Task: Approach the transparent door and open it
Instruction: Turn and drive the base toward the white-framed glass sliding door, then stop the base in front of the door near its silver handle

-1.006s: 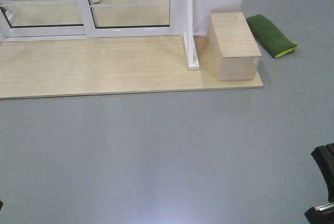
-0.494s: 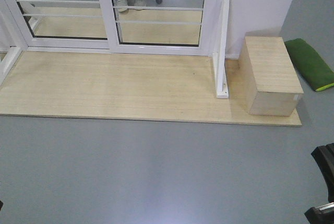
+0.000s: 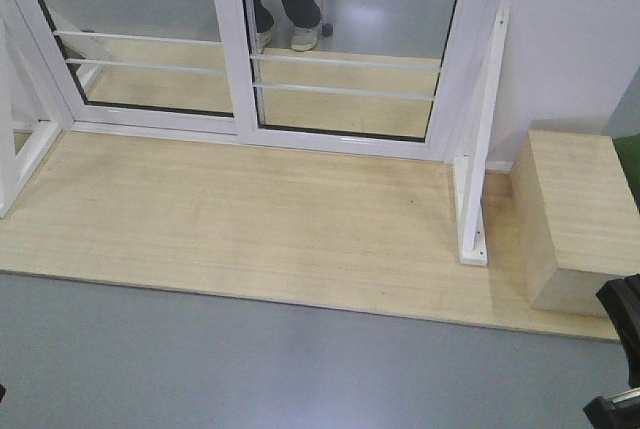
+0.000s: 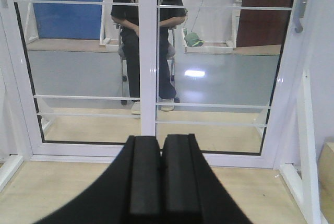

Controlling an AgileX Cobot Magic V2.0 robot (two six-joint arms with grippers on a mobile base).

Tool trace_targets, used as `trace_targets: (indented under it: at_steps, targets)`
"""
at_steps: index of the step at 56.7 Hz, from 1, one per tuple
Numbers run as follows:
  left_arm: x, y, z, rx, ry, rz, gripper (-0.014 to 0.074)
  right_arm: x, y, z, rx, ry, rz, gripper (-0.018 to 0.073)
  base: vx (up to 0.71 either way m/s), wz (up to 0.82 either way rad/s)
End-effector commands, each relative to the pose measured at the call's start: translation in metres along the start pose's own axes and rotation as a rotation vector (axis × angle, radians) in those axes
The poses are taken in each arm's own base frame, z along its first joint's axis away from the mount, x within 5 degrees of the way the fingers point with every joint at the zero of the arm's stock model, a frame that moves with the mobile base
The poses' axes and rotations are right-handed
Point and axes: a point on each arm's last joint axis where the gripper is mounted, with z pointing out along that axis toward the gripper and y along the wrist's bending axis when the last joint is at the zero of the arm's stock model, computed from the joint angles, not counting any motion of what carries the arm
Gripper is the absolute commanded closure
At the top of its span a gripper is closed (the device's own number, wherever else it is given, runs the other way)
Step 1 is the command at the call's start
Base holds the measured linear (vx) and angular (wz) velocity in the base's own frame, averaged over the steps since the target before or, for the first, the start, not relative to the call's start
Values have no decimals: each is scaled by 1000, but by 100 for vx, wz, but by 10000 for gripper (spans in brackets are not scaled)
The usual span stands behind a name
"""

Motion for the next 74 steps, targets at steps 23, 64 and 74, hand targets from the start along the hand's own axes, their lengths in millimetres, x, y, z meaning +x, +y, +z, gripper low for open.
trace_targets:
  at_steps: [23,64,74]
  targets:
    - [-5,0,-1,8,-87,-14,594,-8,0,-1,-4,-100,-12,558,50,-6]
    - [-5,0,-1,8,-87,-14,594,-8,0,-1,-4,-100,-12,558,39,-16]
    - [-5,0,-1,8,-87,-14,594,-8,0,-1,-4,-100,-12,558,25,-6]
